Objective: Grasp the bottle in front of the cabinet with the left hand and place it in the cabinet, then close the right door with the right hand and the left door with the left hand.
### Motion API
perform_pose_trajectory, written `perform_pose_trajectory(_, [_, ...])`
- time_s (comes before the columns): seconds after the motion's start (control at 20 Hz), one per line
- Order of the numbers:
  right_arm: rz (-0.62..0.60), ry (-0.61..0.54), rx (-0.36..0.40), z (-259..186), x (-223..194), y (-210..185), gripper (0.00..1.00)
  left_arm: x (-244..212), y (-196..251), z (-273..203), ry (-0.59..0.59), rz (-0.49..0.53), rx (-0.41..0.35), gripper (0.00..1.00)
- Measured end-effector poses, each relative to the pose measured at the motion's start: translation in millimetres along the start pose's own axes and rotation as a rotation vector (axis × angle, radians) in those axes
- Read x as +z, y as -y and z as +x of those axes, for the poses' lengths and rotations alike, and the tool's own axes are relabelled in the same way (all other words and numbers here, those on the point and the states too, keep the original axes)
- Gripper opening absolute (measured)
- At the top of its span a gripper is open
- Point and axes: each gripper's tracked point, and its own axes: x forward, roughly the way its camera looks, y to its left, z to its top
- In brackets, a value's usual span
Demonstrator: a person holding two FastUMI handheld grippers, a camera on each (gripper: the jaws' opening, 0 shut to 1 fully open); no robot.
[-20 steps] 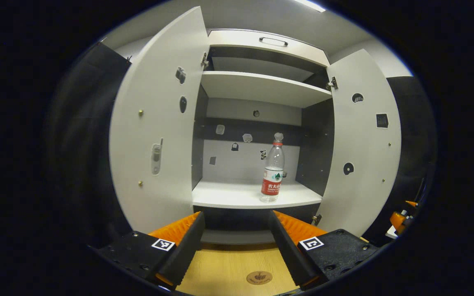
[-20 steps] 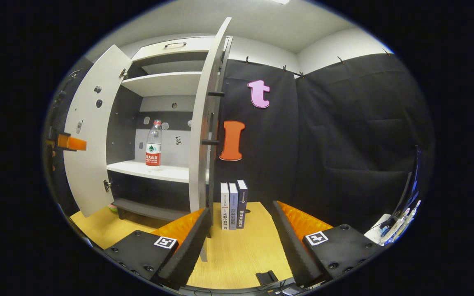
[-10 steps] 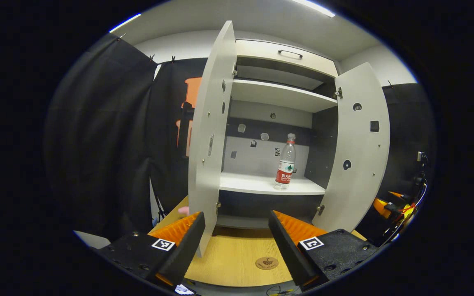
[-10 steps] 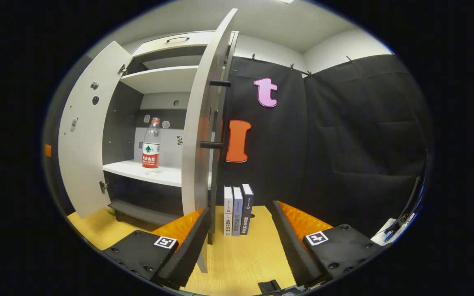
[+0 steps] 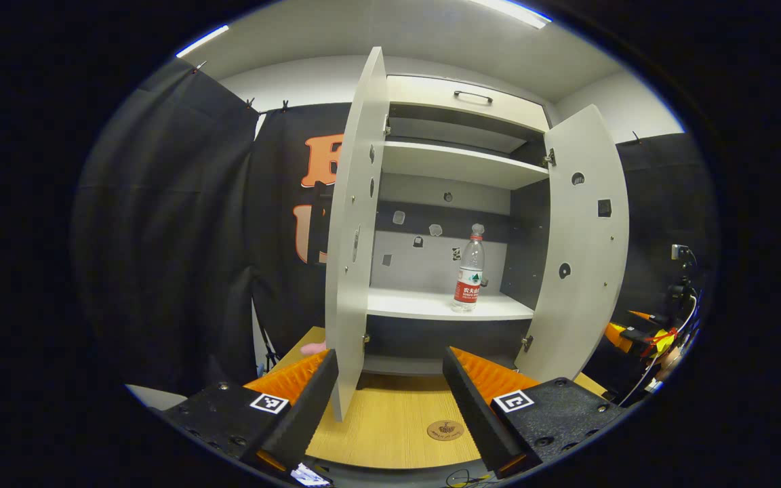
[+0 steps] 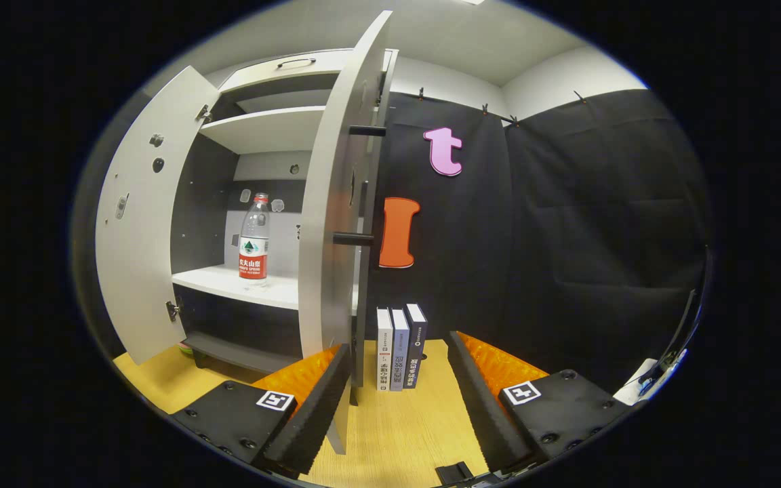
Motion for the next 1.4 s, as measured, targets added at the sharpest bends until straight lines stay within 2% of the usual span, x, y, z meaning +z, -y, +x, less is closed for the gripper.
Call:
perform_pose_trajectory(0.35, [-0.050, -0.002, 0.118, 10, 9, -80, 0.96, -9, -15, -3, -0.002, -0.047, -0.011, 0.95])
perform_pose_trajectory(0.55, [0.024, -0.007, 0.172, 26, 8, -125, 0.96, -12, -32, -4, -0.007, -0.043, 0.005, 0.94])
perform_pose_trajectory(0.85, [0.050, 0.020, 0.256, 69, 13, -195, 0.96, -13, -58, 0, -0.005, -0.022, 0.030, 0.95])
perform_pose_trajectory(1.1, [0.016, 0.016, 0.255, 115, 19, -232, 0.96, -20, -73, 12, -0.017, -0.039, 0.041, 0.94])
perform_pose_trajectory(1.4, [0.054, 0.020, 0.235, 139, 18, -244, 0.96, -25, -82, 29, -0.025, -0.034, 0.033, 0.94])
